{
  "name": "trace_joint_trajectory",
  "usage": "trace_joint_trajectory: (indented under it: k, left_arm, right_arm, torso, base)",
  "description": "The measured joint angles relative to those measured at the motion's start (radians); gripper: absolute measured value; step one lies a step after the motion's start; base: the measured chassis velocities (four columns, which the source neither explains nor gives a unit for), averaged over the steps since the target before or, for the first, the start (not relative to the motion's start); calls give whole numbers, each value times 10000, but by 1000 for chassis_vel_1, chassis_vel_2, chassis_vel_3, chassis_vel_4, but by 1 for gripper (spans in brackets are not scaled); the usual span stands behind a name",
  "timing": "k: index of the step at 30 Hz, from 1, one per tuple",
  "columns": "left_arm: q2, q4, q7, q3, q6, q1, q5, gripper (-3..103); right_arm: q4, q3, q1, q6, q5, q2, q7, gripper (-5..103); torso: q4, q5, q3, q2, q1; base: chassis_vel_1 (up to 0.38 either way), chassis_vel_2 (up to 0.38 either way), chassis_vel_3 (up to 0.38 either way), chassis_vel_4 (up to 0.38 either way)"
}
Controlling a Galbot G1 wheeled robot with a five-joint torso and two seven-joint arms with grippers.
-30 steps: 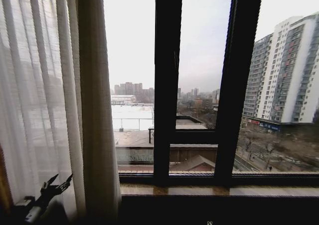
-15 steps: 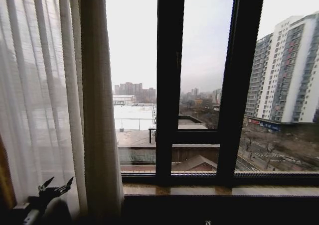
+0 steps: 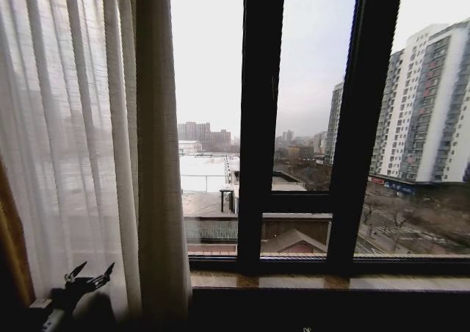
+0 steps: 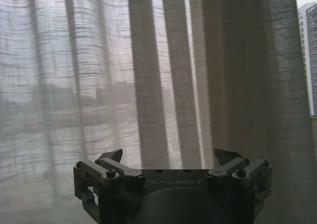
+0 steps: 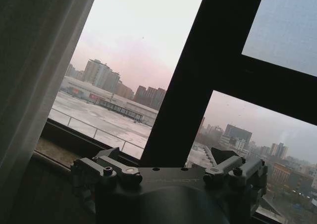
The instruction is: Open the curtains by pulling them apart, changing their state from closed to fully open.
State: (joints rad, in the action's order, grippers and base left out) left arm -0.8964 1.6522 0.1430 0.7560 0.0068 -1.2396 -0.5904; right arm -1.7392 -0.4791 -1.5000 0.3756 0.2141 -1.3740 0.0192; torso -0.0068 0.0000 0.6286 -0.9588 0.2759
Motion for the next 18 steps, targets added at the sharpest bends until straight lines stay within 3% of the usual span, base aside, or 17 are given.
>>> trace_joint_trajectory:
  k: [3, 5, 8, 14, 18]
  left_arm:
    - [-107, 397, -512, -588, 193, 185, -19, 100]
    - [-191, 503, -1184, -1159, 337, 525, -48, 100]
    - [-151, 306, -1409, -1650, 418, 903, -145, 100]
    - [-23, -612, -1350, -2386, 414, 1731, -125, 100]
    - [79, -1496, -845, -3055, 374, 2562, -105, 100]
  right_arm:
    - [47, -11, -15, -1, 10, 0, -7, 100]
    - [82, -8, -37, -2, 30, 1, -8, 100]
    - [127, -6, -60, 0, 66, 0, -7, 100]
    - [229, -9, -115, 17, 208, 0, -4, 100]
    - [245, -17, -135, 21, 334, 0, -3, 100]
  torso:
    - [-2, 2, 0, 0, 1]
    - [-3, 1, 1, 0, 1]
    - [0, -1, 0, 0, 1]
    - [0, -1, 1, 0, 0]
    - [1, -1, 1, 1, 3]
  base:
    - [0, 0, 0, 0]
    - [0, 0, 0, 0]
    - [0, 0, 0, 0]
    - [0, 0, 0, 0]
    - [0, 0, 0, 0]
